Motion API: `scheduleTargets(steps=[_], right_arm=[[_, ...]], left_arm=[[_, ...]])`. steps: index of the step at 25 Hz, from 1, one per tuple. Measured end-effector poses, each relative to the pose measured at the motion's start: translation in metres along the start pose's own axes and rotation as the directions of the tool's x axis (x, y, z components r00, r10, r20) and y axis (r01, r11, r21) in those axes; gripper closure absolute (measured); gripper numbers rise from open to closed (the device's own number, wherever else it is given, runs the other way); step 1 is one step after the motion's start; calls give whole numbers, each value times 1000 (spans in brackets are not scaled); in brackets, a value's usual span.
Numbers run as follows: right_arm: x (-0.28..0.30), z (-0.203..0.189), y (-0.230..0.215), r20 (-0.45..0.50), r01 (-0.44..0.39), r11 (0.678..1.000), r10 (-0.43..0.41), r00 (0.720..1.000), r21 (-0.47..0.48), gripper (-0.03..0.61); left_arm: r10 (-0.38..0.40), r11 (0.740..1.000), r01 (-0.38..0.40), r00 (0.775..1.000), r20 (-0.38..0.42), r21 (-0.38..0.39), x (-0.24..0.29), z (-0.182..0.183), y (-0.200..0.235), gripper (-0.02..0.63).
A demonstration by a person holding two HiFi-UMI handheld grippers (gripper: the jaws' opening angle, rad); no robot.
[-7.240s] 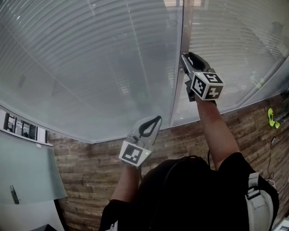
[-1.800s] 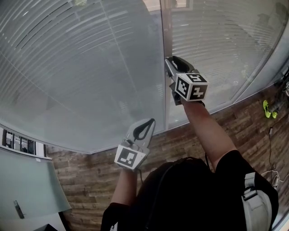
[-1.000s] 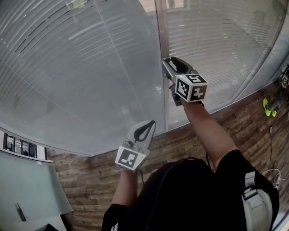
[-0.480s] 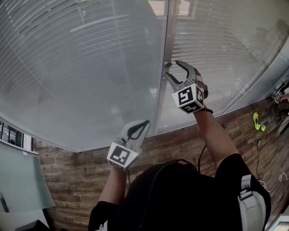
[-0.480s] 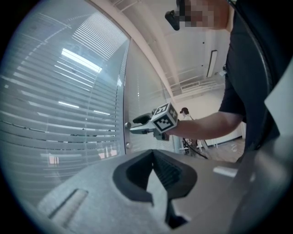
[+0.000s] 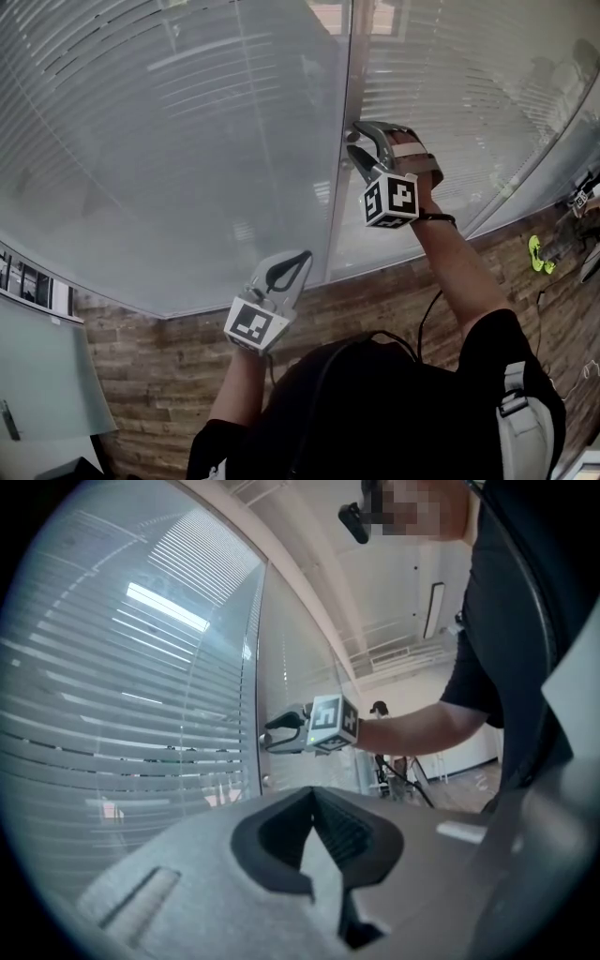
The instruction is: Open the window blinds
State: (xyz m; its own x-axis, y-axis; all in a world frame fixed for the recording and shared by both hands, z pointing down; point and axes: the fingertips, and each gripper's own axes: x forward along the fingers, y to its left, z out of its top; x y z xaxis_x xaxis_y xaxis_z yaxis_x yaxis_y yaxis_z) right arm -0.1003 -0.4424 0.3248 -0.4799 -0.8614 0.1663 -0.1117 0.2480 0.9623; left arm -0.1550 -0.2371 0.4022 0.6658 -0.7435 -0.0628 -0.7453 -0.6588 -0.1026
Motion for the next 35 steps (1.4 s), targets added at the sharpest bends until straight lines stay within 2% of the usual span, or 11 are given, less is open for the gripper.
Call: scheduleTargets(steps=[7,12,19,28,32,35], right_arm=[[4,4,1,-2,-2,999,2,1000,-34,362],[7,0,3,-14,11,999,-11,1000,-43,445],[7,0,4,-14,9,999,-10,1000,-41,447],[5,1,0,5,24,991,-24,1000,130,448],[5,-1,-1,-2,32,978,-33,999,206,448],[5,-1,-1,-4,48,965,-48,999,256,448]], left_arm=[[11,1000,-11,1000,-6,17,-3,2,3,609],[14,1000,-14,1000,-5,6,-4,-1,4,609],[10,1000,-10,1000,-9,17,-3,-1,4,609],[11,1000,-11,1000,-14,6,-5,-2,2,610],[15,1000,-15,1000,-11,13,-4,-1,2,609],[4,1000,-5,999,-33,-11,-4,1,-1,609]])
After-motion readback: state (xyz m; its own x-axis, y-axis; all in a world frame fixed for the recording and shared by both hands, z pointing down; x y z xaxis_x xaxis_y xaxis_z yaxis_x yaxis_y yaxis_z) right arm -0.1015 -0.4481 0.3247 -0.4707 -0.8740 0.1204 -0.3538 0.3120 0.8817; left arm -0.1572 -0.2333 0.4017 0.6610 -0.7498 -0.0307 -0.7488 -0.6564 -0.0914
